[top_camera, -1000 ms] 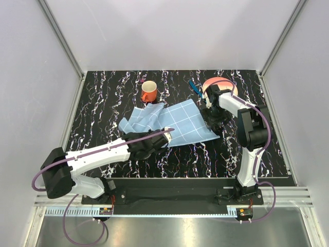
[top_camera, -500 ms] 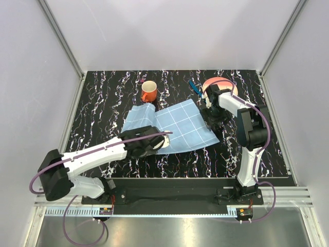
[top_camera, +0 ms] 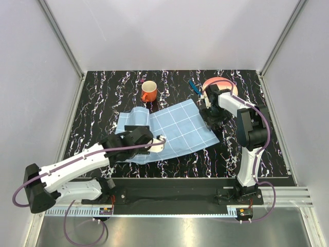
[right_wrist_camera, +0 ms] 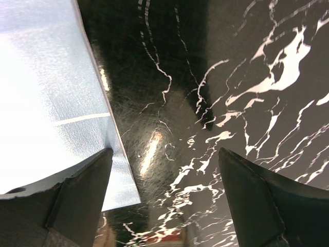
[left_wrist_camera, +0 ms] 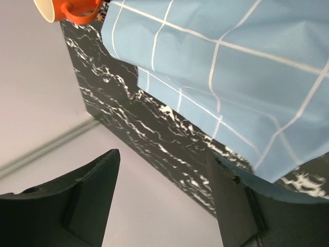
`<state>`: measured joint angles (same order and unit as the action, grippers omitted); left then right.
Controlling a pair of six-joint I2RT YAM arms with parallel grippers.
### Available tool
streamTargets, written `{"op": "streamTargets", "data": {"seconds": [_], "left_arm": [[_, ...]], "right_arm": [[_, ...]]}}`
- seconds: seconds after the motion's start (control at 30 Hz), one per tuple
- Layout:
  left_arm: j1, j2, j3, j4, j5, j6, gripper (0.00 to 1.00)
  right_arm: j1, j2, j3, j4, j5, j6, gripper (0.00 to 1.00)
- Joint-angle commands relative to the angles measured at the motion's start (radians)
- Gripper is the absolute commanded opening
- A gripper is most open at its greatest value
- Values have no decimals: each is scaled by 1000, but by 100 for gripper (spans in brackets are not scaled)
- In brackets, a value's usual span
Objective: Set the dinner table for one person
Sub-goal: Flatten out the napkin at the center of the board.
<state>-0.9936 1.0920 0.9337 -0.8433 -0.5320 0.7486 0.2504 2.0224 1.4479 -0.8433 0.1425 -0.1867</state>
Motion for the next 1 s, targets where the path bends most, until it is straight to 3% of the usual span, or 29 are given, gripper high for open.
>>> {"op": "streamTargets", "data": {"seconds": [0.0,0.27,0.4,0.67,0.97], "left_arm": [[1,-26,-59,97,-2,166,72],[49,179,-24,389,15,123,71],[62,322,32,414,53,144,70],[65,529,135,143,36,118,58],[81,652,243,-210,89,18,57]], "right_arm": [[23,-13,-11,56,49,-85,92],[70,-142,29,163,43,-339,93],[78,-140,51,210,23,-433,94],[93,-105,68,210,-104,-438,95],[139,-111,8,222,-241,-408,95]]}}
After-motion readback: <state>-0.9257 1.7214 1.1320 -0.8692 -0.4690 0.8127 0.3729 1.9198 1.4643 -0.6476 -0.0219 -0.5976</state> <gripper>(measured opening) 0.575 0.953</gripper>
